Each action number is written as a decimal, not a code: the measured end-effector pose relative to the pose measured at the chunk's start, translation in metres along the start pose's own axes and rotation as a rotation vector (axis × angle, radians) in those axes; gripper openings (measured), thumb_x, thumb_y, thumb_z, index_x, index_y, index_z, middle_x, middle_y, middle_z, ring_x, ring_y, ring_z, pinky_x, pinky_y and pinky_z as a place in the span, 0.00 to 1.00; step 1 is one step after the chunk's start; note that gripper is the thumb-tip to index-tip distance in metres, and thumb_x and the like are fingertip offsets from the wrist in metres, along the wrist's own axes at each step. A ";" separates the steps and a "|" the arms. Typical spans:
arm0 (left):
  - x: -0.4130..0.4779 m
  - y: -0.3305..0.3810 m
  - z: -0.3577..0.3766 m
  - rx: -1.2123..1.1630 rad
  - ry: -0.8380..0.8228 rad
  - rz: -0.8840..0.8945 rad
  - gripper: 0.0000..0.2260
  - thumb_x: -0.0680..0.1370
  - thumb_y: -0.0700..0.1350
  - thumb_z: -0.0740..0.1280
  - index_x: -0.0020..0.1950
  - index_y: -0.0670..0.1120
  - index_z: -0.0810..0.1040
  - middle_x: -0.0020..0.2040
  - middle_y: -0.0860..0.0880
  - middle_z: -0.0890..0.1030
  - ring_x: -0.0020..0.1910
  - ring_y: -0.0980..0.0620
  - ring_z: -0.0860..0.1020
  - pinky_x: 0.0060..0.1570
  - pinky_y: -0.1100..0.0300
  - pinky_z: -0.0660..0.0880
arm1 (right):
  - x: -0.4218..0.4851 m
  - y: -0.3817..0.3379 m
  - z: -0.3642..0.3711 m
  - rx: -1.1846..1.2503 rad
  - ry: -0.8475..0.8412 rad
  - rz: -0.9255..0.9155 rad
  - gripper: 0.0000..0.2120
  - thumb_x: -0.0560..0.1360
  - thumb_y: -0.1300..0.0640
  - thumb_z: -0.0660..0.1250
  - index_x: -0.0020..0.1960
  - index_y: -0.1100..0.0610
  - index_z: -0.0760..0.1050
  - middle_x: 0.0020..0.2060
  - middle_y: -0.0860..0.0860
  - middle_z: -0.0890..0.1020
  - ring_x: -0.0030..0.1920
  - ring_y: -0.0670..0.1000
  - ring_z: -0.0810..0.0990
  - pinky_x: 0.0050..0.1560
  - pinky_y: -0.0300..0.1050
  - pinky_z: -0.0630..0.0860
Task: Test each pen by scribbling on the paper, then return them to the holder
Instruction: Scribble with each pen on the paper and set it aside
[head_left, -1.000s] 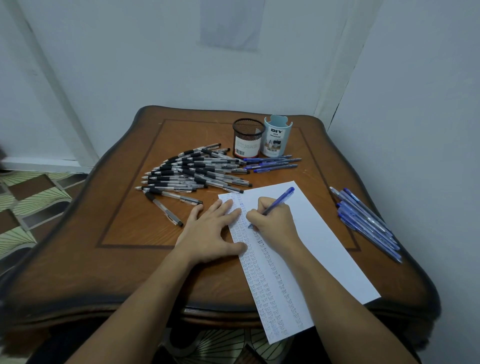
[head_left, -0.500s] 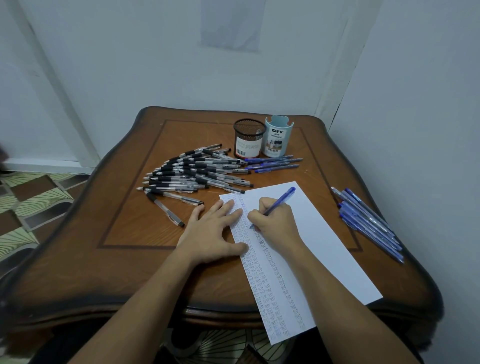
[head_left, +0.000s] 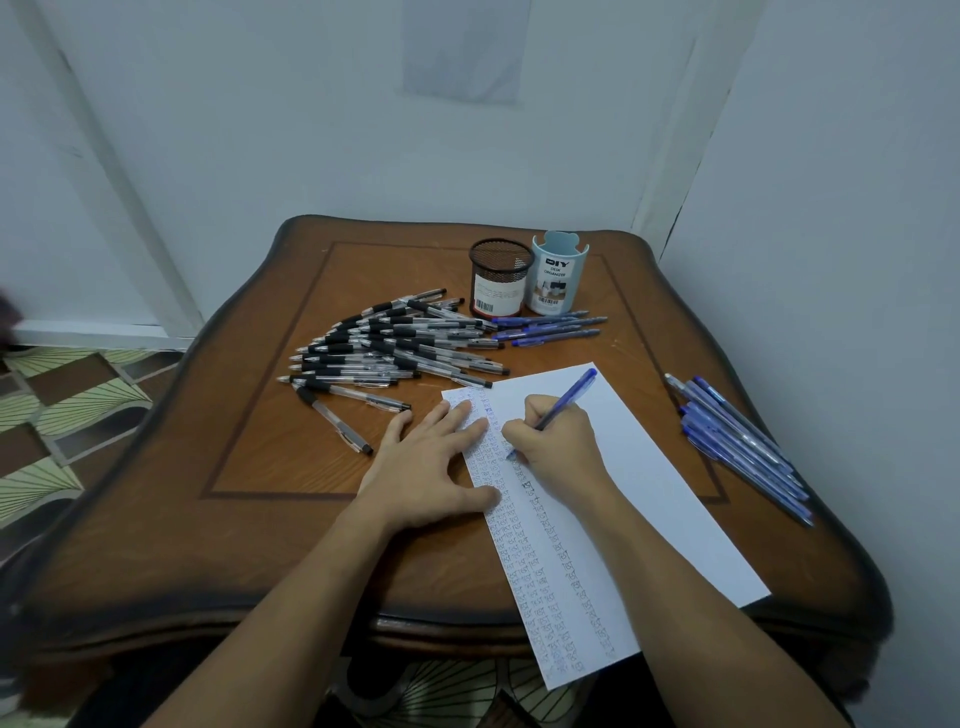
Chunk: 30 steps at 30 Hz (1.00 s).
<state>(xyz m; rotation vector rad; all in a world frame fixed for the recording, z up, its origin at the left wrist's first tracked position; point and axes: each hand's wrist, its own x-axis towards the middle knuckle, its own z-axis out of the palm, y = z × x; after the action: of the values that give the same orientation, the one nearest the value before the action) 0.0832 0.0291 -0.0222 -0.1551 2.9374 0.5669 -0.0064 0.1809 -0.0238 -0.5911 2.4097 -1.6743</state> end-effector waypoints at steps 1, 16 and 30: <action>0.000 0.000 0.000 0.000 -0.002 0.000 0.43 0.65 0.72 0.57 0.78 0.61 0.54 0.80 0.57 0.47 0.78 0.60 0.43 0.75 0.48 0.36 | 0.000 0.000 0.000 0.005 -0.006 0.002 0.19 0.71 0.65 0.70 0.28 0.54 0.64 0.22 0.47 0.67 0.29 0.49 0.74 0.34 0.44 0.72; 0.000 0.000 -0.001 0.006 -0.017 -0.006 0.43 0.65 0.73 0.57 0.79 0.61 0.53 0.80 0.58 0.46 0.78 0.59 0.42 0.74 0.48 0.35 | 0.012 -0.012 -0.017 0.406 0.016 0.289 0.18 0.83 0.42 0.51 0.58 0.51 0.74 0.23 0.50 0.72 0.23 0.46 0.68 0.26 0.41 0.63; 0.000 0.001 -0.002 0.013 -0.017 -0.004 0.44 0.65 0.73 0.56 0.79 0.61 0.53 0.80 0.58 0.46 0.78 0.59 0.42 0.75 0.48 0.35 | 0.008 -0.023 -0.025 0.468 -0.039 0.355 0.09 0.84 0.52 0.56 0.52 0.56 0.72 0.27 0.54 0.75 0.23 0.48 0.69 0.26 0.42 0.65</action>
<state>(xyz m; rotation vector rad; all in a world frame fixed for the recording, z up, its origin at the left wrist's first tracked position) 0.0831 0.0290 -0.0199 -0.1538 2.9233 0.5457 -0.0173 0.1925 0.0071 -0.1148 1.8515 -1.9321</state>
